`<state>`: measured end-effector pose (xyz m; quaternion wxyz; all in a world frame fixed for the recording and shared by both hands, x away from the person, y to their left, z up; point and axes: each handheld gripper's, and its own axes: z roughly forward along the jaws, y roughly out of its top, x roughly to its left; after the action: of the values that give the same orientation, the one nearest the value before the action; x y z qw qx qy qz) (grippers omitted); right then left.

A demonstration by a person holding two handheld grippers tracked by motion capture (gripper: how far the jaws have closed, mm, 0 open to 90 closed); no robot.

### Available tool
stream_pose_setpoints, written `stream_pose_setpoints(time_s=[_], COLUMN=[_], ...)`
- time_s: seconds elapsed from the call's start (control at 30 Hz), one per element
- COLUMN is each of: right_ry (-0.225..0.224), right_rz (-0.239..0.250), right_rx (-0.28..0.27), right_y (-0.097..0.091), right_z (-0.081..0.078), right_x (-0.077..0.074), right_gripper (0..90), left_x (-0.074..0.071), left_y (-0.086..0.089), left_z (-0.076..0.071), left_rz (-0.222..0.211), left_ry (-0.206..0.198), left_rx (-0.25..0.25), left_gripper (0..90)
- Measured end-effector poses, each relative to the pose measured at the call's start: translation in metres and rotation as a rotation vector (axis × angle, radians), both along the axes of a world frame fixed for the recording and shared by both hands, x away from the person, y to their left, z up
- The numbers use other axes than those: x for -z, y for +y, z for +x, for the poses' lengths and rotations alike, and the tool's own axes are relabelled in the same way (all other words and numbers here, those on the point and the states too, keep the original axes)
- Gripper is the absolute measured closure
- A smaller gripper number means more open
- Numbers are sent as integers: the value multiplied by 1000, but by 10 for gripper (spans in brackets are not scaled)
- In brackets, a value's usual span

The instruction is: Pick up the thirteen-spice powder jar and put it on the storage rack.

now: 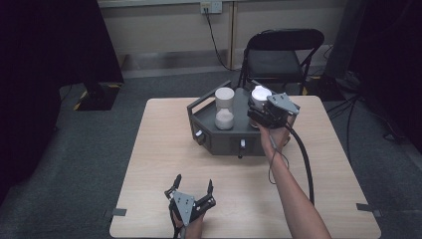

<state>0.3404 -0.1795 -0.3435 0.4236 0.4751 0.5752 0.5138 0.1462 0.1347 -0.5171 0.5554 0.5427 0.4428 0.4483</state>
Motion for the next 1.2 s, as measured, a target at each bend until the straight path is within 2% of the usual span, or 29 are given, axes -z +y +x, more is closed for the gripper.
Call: stream_pose_setpoints(time_s=[0.07, 0.17, 0.3, 0.43, 0.9, 1.2], right_ry=[-12, -17, -14, -22, 9, -9], right_rz=[18, 27, 54, 48, 58, 39], right_rx=[-1, 8, -12, -12, -42, -33], right_y=[-1, -3, -9, -9, -10, -9], right_z=[1, 1, 2, 1, -1, -8], right_x=[1, 1, 0, 0, -4, -3], right_gripper=[0, 0, 0, 0, 0, 0], left_x=[0, 0, 0, 0, 0, 0], left_y=[0, 0, 0, 0, 0, 0], left_z=[0, 0, 0, 0, 0, 0], left_rz=[0, 0, 0, 0, 0, 0], left_ry=[0, 0, 0, 0, 0, 0], left_rx=[0, 0, 0, 0, -1, -1], left_gripper=[1, 1, 1, 1, 1, 1])
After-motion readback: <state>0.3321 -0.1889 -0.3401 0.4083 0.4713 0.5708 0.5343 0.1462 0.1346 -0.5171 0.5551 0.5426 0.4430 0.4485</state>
